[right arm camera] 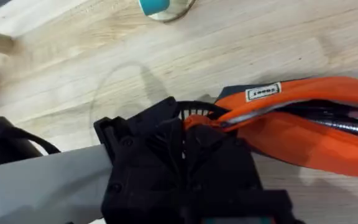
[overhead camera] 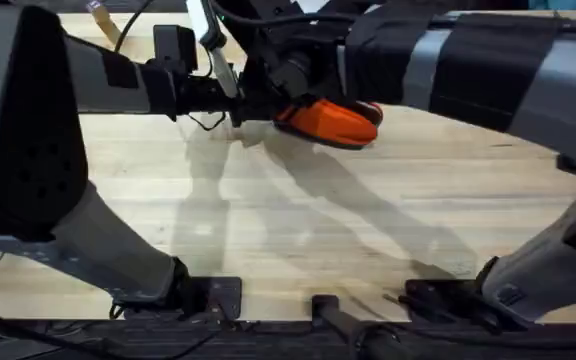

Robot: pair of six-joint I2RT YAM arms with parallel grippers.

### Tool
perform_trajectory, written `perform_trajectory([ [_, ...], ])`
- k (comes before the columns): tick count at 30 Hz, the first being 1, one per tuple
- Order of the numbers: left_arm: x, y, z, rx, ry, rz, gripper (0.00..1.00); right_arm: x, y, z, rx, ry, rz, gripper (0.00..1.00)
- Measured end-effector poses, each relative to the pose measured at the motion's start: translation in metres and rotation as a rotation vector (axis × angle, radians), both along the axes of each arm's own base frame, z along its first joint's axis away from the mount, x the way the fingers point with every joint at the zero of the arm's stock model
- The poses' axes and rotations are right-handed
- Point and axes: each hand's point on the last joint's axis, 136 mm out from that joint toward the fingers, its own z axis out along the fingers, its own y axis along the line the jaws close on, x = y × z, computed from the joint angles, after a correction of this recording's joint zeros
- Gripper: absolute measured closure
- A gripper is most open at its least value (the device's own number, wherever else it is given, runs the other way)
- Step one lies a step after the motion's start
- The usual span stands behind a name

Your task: Unzip the bag, pick up the pens from the table one at a time and place them inside, then zip the bag closed.

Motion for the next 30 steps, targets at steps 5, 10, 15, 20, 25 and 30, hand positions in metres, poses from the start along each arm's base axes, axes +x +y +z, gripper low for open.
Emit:
perform_trajectory([
  [5,0.0,0.0,0.0,0.0,0.0,0.0,0.956,0.0,0.0,0.0,-0.002,0.0,0.002,0.97],
  [10,0.0,0.0,0.0,0.0,0.0,0.0,0.957,-0.002,-0.003,-0.003,-0.016,0.012,0.002,0.97],
  [15,0.0,0.0,0.0,0.001,0.0,0.0,0.957,-0.006,-0.009,-0.007,-0.043,0.035,-0.001,0.971],
  [20,0.0,0.0,0.0,0.002,0.0,0.001,0.958,-0.006,-0.019,-0.012,-0.069,0.059,-0.015,0.971],
  [25,0.0,0.0,0.0,0.003,0.0,0.001,0.958,-0.002,-0.026,-0.012,-0.07,0.068,-0.029,0.971],
  [30,0.0,0.0,0.0,0.002,-0.002,0.001,0.958,-0.004,-0.034,-0.002,-0.057,0.076,-0.033,0.971],
])
